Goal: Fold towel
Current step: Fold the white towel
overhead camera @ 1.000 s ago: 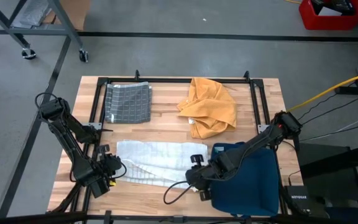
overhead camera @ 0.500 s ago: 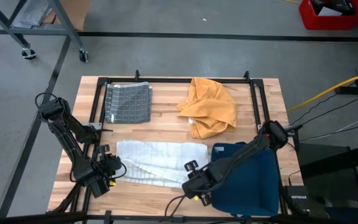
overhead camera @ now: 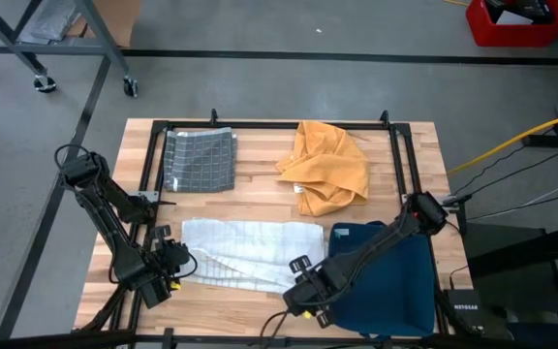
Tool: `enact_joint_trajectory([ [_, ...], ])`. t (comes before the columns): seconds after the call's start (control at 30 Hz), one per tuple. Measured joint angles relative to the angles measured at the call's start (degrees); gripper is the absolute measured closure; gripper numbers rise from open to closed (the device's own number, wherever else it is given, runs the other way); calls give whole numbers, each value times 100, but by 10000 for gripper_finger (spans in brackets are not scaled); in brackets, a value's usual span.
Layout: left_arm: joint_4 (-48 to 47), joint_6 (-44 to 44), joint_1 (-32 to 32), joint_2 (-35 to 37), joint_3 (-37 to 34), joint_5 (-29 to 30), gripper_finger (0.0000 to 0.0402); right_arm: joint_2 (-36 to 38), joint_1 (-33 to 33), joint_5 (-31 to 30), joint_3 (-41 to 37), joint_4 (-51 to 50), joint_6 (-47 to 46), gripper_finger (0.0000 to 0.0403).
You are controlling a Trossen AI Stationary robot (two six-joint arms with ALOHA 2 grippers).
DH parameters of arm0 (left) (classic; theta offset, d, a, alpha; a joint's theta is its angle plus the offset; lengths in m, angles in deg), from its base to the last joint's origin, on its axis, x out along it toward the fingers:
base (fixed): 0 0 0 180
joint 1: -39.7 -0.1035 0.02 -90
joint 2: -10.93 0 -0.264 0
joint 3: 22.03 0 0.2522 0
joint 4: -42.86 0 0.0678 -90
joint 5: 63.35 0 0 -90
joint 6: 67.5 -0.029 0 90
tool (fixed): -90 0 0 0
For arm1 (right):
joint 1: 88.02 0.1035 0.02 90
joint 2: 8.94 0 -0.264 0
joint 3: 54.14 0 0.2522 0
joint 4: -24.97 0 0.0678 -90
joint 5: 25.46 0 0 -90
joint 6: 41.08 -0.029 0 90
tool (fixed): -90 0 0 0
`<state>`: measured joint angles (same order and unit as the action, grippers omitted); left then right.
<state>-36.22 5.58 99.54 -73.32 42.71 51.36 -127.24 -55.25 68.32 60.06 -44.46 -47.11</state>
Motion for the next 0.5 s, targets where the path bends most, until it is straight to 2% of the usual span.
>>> enact_joint_trajectory([
  [0.2,-4,-116,0,0,-1,2,274,-38,26,-405,2,-31,-10,258],
  [0.5,2,-114,0,0,0,2,274,-327,24,-214,7,-212,-50,258],
])
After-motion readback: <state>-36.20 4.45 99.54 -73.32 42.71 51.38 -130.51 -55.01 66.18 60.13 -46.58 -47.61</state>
